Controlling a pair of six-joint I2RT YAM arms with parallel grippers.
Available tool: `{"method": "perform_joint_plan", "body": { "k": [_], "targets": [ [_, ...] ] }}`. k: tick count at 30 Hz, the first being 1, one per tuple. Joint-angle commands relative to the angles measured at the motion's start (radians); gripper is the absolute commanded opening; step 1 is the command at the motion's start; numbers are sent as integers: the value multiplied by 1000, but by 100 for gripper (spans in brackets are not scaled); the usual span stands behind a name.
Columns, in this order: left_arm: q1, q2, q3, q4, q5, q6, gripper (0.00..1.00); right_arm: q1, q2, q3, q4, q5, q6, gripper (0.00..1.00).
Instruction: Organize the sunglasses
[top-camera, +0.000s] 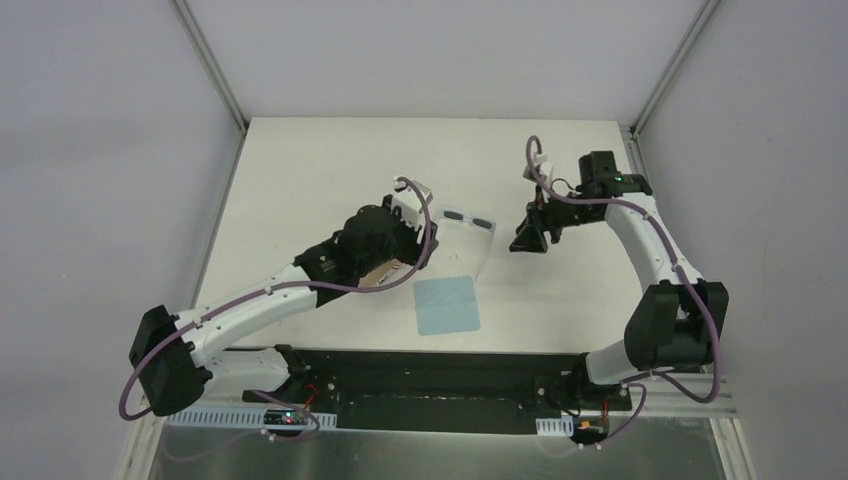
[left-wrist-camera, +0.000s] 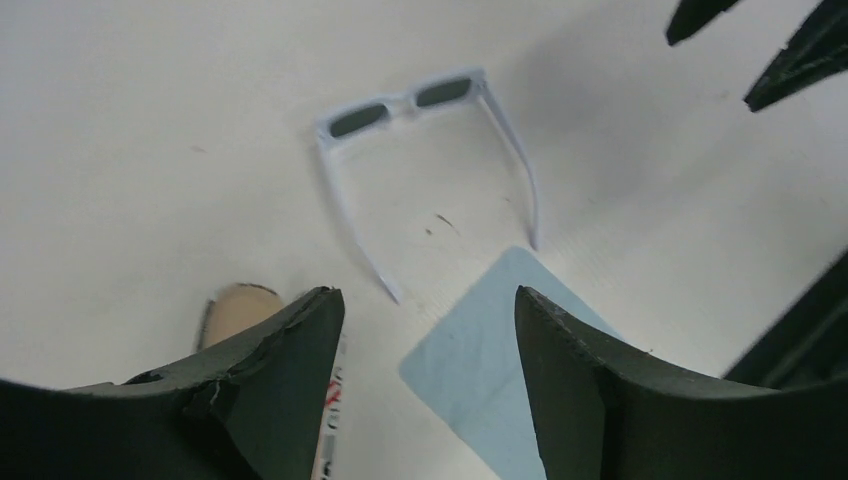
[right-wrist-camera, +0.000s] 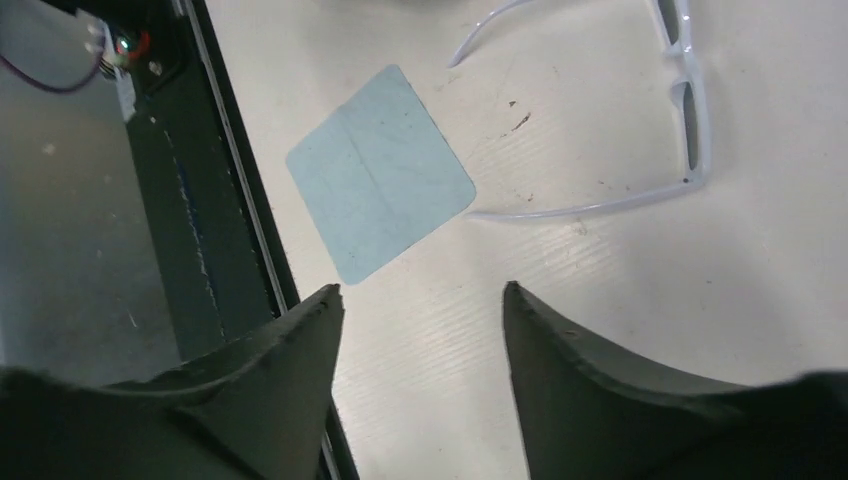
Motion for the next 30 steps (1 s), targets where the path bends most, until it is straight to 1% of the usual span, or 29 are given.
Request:
{"method": "perform_joint_plan", "body": {
  "k": [1,3,5,8,10,13,18,22,26,30],
  "targets": [
    [3,41,-2,-99,243,-191,66,92,4,12,60,140,-135,54],
    [5,69,-9,-117,288,-207,64,112,19,-17,53,119,-167,42],
    [13,128,9,-157,325,-215,60,139,31,-60,102,129,-153,39],
    [19,210,36,-188,385,-199,56,184,59,-103,167,124,-107,38],
    [18,238,37,-181,374,-198,55,213,87,-120,206,107,-63,38],
    [31,279,51,-177,355,-191,55,256,140,-138,282,79,44,38],
    [81,330,54,-174,312,-150,59,290,194,-162,442,58,227,35],
    [126,355,55,-163,325,-114,60,312,227,-177,526,129,321,34],
    [129,389,74,-161,327,-87,57,308,264,-182,539,230,344,33],
    [129,426,85,-164,347,-64,54,267,292,-182,536,293,348,33]
  ]
}}
